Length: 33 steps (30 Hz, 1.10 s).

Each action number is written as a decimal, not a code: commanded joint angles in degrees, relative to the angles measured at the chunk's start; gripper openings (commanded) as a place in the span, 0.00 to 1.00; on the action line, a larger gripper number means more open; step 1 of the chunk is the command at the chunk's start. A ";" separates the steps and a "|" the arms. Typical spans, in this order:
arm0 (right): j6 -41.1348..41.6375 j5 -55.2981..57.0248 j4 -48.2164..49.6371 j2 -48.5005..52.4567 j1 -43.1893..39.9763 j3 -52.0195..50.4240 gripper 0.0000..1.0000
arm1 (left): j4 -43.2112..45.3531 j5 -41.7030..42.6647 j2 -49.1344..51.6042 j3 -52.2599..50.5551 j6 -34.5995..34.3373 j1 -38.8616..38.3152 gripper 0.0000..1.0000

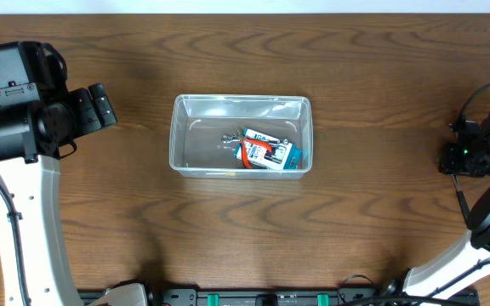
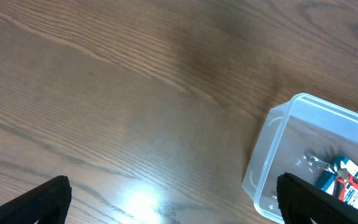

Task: Pack container
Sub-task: 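Lower the right gripper and grasp the hammer by its handle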

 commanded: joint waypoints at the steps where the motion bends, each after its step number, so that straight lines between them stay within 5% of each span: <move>1: 0.74 -0.48 0.20 2.73 -0.68 -0.59 0.34 | 0.00 -0.74 0.22 -0.22 -0.48 0.26 0.98; 11: -0.70 -1.77 0.00 2.73 -0.68 -0.59 0.26 | 0.00 -0.74 0.22 -0.22 -0.50 0.26 0.98; 16: -0.96 -1.75 -0.02 2.73 -0.68 -0.59 0.03 | 0.00 -0.74 0.22 -0.22 -0.48 0.26 0.98; 33: -0.70 -5.18 -0.09 1.40 1.16 0.74 0.01 | 0.00 -0.74 0.22 -0.22 -0.48 0.26 0.98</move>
